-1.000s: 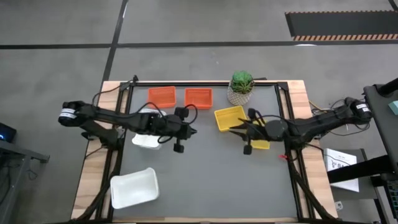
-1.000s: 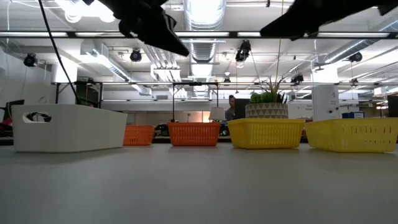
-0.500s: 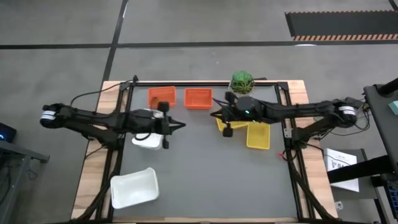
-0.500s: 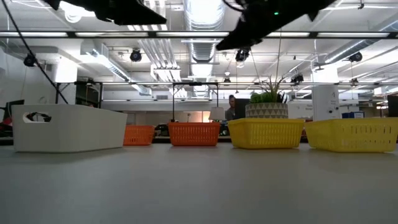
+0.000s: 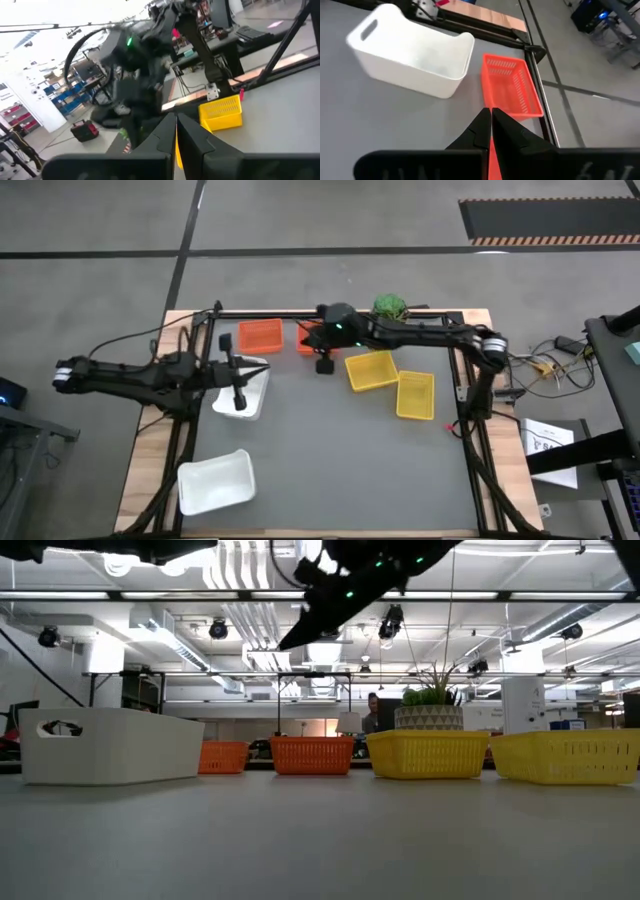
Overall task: Stack baskets by color
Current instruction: Stack the left orange bin on top of the right orange bins
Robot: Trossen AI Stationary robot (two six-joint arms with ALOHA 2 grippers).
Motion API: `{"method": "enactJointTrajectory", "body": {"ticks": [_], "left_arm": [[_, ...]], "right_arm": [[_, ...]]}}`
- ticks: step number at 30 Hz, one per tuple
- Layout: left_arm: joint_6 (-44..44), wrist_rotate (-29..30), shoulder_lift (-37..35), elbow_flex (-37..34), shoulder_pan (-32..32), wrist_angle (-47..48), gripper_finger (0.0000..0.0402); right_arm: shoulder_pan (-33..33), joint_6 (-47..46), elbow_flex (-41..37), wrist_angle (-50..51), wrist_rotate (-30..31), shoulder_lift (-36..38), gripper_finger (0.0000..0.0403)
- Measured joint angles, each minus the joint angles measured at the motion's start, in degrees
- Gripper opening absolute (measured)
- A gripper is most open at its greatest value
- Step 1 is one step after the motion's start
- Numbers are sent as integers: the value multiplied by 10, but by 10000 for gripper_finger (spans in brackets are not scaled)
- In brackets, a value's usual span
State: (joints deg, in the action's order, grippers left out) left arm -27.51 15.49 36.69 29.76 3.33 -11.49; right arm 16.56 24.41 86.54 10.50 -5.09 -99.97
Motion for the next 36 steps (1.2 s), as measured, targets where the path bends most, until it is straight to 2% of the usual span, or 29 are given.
{"method": "enactJointTrajectory", "body": {"ticks": [4,7,13,18,22,26,36], "left_arm": [[1,0,-32,-15,0,0,0],[1,0,-46,-20,0,0,0],[2,0,-47,-20,0,-1,0],[2,0,-37,-20,0,-3,0],[6,-1,-31,-20,0,-7,0],[17,-1,-25,-20,0,-13,0],[18,-2,-14,-20,1,-19,0]], "right_arm": [[21,-15,65,1,-51,-64,12],[31,-24,111,0,-73,-112,29],[38,-25,211,6,-69,-211,99],[38,-20,329,70,-69,-296,166],[38,25,407,111,-69,-358,209],[38,67,480,148,-69,-412,233],[43,86,478,145,-68,-419,232]]}}
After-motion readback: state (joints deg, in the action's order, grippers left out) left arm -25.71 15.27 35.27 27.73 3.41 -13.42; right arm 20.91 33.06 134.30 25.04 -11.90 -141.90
